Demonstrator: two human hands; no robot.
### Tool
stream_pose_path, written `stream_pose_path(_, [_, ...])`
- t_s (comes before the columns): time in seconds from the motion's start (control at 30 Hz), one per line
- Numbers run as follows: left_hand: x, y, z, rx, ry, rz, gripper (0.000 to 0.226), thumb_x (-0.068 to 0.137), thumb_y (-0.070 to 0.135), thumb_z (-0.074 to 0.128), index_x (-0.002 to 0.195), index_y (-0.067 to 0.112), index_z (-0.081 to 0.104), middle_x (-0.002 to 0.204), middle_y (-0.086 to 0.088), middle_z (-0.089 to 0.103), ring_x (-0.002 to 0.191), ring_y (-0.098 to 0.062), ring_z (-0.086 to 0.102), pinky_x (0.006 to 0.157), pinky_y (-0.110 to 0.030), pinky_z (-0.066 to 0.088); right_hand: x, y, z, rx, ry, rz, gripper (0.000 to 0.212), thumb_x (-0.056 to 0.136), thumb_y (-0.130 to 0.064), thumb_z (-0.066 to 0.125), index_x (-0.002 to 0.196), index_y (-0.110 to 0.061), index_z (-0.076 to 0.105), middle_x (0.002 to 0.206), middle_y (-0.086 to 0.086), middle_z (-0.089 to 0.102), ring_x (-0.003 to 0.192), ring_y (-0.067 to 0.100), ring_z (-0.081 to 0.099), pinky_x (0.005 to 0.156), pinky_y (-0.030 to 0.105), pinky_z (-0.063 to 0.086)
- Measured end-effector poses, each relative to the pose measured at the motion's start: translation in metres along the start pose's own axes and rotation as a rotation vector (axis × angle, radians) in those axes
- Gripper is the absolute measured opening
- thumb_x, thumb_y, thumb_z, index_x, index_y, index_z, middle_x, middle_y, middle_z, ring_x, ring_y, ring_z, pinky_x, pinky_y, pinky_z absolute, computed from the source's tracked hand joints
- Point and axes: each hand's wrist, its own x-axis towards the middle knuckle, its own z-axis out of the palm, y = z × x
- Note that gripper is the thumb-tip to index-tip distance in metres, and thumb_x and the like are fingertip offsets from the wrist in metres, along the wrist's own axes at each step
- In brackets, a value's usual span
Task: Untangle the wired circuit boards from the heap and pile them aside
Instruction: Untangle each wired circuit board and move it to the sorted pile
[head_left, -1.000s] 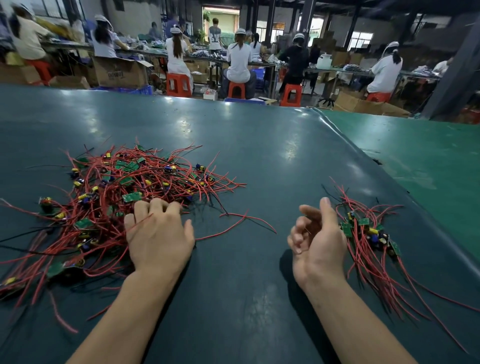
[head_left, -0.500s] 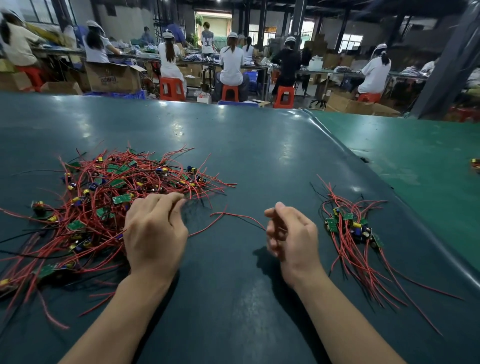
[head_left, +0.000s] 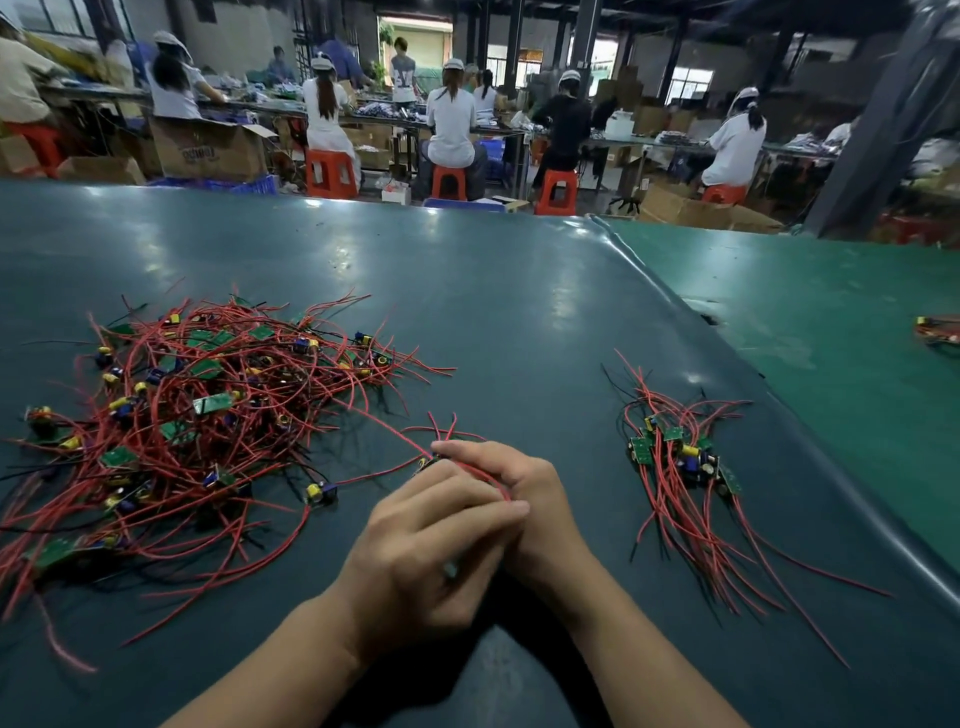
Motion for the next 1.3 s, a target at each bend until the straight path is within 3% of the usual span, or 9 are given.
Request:
stream_pose_path(0.1, [-0.003,-0.001,-0.002,-0.209,0.127,-0.278,0.018,0.091,0.022,0.06,0.103,0.012,0.068,0.092,0.001,0.066,0.079,-0.018,0.063,0.073,-0.029,0.051,0.004,-0.006,-0.003,0.295,0.21,0.029,0.015,0.094,-0.004,0.06,0.094,-0.008,0.075,0.08,0.006,0.072,0.069,0.014,0.066,0.054,0.024,0.053])
stream_pose_path(0.17, [-0.003,-0.007,-0.005,-0.313,0.237,-0.581,0.029,0.096,0.035,0.05,0.078,0.019,0.067,0.07,-0.006,0.065,0.057,-0.02,0.059,0.054,-0.028,0.048,0.004,-0.011,-0.008,0.382,0.288,0.017,0.015,0.096,-0.007,0.057,0.095,-0.009,0.072,0.086,0.01,0.074,0.072,0.017,0.068,0.048,0.025,0.052])
stream_pose_path(0.3, [0.004,-0.018,-0.002,-0.459,0.21,-0.943,0.04,0.093,0.041,0.058,0.069,0.011,0.068,0.058,-0.015,0.063,0.039,-0.019,0.048,0.039,-0.022,0.038,-0.001,-0.019,-0.012,0.502,0.232,0.106,0.02,0.095,-0.013,0.057,0.084,-0.013,0.074,0.084,0.01,0.074,0.066,0.02,0.068,0.041,0.023,0.048])
stream_pose_path(0.53, [0.009,-0.018,-0.004,-0.517,0.13,-0.938,0.033,0.085,0.037,0.061,0.094,0.008,0.075,0.065,0.008,0.07,0.05,0.003,0.055,0.051,-0.01,0.041,-0.002,-0.016,-0.01,0.396,0.016,0.149,0.014,0.083,-0.02,0.062,0.088,-0.019,0.075,0.079,0.006,0.068,0.076,0.015,0.063,0.049,0.023,0.047])
stream_pose_path(0.63, [0.009,-0.023,-0.004,-0.503,0.149,-0.943,0.011,0.088,0.019,0.067,0.097,0.018,0.074,0.076,0.008,0.074,0.062,-0.002,0.061,0.059,-0.017,0.049,-0.001,-0.012,-0.007,0.365,0.01,0.138,0.02,0.08,-0.005,0.063,0.085,-0.018,0.076,0.079,0.006,0.07,0.07,0.013,0.064,0.053,0.022,0.05])
stream_pose_path(0.73, [0.006,-0.022,-0.005,-0.571,0.187,-0.926,0.022,0.091,0.002,0.061,0.1,0.019,0.073,0.091,0.001,0.077,0.081,-0.009,0.07,0.076,-0.025,0.056,0.0,-0.008,-0.007,0.336,0.035,0.119,0.03,0.078,0.008,0.064,0.091,-0.017,0.075,0.085,0.005,0.072,0.079,0.016,0.067,0.06,0.021,0.051])
stream_pose_path(0.93, [0.007,-0.022,-0.007,-0.624,0.205,-0.893,0.028,0.091,0.001,0.06,0.097,0.023,0.076,0.079,0.001,0.076,0.07,-0.005,0.069,0.064,-0.016,0.053,0.004,-0.01,-0.008,0.427,0.032,0.17,0.023,0.077,-0.019,0.077,0.1,-0.02,0.075,0.085,0.001,0.068,0.075,0.017,0.064,0.056,0.024,0.05])
stream_pose_path(1.03, [0.008,-0.021,-0.007,-0.624,0.147,-0.948,0.018,0.087,0.023,0.064,0.08,0.019,0.08,0.074,-0.008,0.075,0.064,-0.011,0.065,0.059,-0.026,0.052,0.005,-0.008,-0.008,0.365,0.069,0.128,0.02,0.075,-0.024,0.071,0.092,-0.016,0.077,0.088,0.006,0.074,0.079,0.021,0.066,0.067,0.03,0.056])
stream_pose_path(1.3, [0.011,-0.031,-0.008,-0.669,0.369,-1.06,0.02,0.097,0.013,0.053,0.088,0.001,0.067,0.08,-0.006,0.075,0.068,-0.01,0.067,0.061,-0.021,0.054,0.01,-0.01,-0.012,0.376,0.24,0.205,0.021,0.094,-0.021,0.06,0.077,-0.013,0.07,0.066,0.004,0.064,0.047,0.014,0.055,0.037,0.02,0.038])
